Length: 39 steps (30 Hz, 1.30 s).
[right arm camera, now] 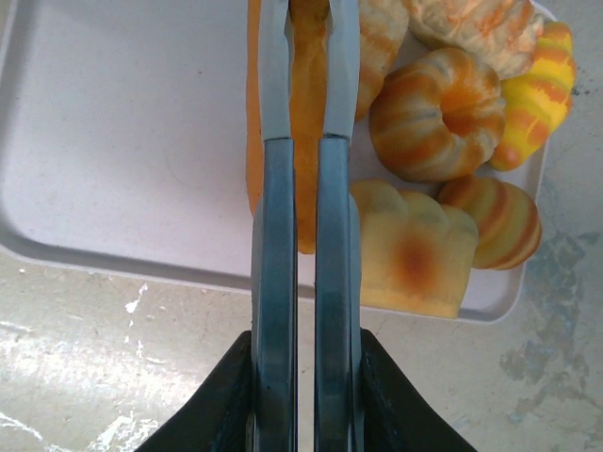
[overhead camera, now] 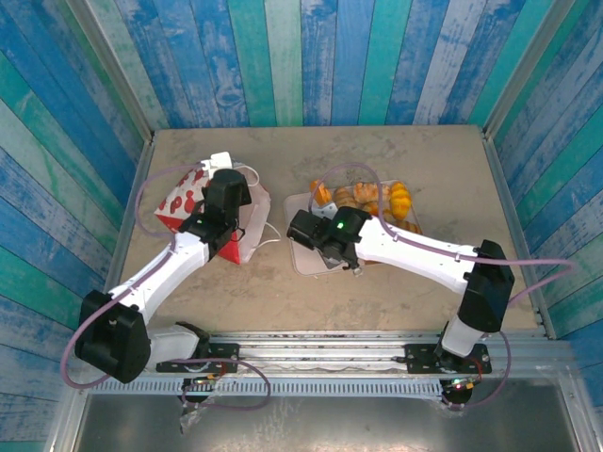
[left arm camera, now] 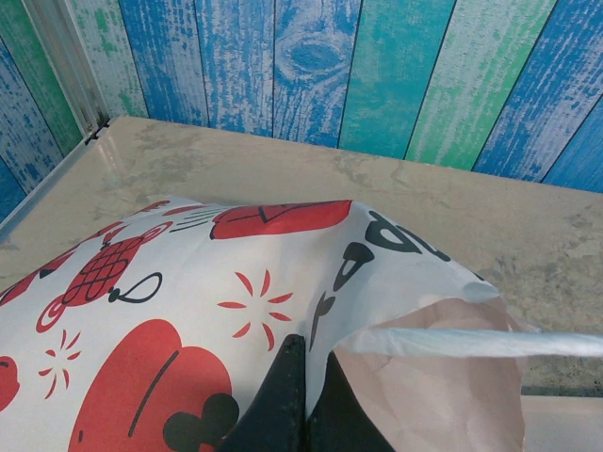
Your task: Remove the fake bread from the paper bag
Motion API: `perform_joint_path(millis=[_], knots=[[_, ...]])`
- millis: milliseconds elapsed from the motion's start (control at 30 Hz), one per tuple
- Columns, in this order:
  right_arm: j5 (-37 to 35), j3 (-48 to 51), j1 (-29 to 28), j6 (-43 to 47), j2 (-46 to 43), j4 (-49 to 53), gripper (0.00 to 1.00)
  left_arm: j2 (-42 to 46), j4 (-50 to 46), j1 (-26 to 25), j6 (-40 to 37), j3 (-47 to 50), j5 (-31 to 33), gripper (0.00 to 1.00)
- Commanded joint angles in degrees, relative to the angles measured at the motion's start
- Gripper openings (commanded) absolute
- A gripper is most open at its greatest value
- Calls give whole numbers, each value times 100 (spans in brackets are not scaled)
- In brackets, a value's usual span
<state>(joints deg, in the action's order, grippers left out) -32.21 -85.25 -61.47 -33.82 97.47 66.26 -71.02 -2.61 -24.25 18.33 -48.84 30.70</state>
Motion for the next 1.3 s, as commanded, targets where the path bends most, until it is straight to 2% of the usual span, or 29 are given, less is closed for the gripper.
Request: perform_joint_path(millis=[0,400,733,1267], knots=[[-493,-269,-32,-187,227,370,4,265,83,25,104,47,-20,3],[-579,-770,-34,-329,1200,792,6,247,57,25,77,67,-4,3],[156,-897,-116,-85,1435,474,18,273,19,37,75,79,-1,3],[1446,-573,-141,154,1097,-221,36,307,68,69,106,65,-51,3]])
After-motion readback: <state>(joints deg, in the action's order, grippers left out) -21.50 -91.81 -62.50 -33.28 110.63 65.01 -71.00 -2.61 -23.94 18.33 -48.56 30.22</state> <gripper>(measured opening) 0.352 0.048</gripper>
